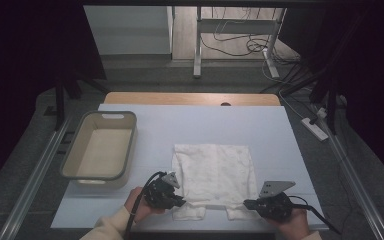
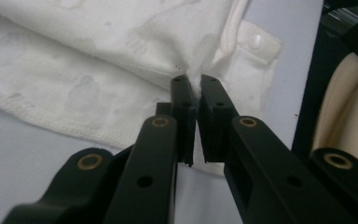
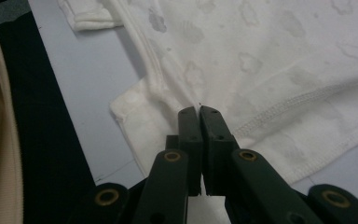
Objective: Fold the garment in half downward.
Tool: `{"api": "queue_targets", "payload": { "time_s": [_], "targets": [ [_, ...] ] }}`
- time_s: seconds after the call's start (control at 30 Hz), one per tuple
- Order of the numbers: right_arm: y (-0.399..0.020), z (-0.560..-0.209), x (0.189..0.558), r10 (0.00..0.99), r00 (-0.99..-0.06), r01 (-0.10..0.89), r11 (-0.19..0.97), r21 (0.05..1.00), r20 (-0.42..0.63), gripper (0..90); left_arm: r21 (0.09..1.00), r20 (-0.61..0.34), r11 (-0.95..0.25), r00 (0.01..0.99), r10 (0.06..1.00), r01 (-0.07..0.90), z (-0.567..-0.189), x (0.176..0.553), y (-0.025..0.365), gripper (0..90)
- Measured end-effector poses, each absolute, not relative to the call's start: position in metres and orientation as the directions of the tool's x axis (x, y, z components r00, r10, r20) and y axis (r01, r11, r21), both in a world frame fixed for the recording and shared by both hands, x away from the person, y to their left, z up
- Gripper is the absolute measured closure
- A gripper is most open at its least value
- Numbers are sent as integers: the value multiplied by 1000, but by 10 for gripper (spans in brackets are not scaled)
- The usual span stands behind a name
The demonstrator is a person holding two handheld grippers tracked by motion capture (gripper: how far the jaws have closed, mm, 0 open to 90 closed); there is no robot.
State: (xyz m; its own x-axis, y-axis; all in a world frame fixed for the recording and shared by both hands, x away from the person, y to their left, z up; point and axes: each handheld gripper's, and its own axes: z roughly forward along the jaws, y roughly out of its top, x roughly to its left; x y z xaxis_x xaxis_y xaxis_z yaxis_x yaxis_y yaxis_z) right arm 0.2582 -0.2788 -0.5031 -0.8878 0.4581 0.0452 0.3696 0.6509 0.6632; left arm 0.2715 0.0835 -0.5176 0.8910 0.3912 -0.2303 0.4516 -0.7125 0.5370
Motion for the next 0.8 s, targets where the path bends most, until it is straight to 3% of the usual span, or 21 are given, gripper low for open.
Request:
{"api": "queue_targets", "payload": {
  "time_s": [0.43, 0.5, 0.6, 0.8],
  "targets": [
    [-282, -503, 253, 439, -896, 368, 654, 661, 65, 869, 541, -232, -714, 895, 380, 443, -518, 266, 83, 826],
    [-282, -503, 253, 440, -896, 365, 650, 667, 62, 836, 553, -241, -698, 889, 389, 455, -518, 267, 83, 772],
    [-283, -503, 254, 449, -892, 362, 634, 684, 55, 675, 566, -248, -680, 883, 399, 466, -517, 269, 85, 581],
    [-284, -499, 258, 483, -870, 390, 556, 733, 97, 557, 612, -243, -614, 857, 454, 499, -511, 275, 90, 463]
  ]
}}
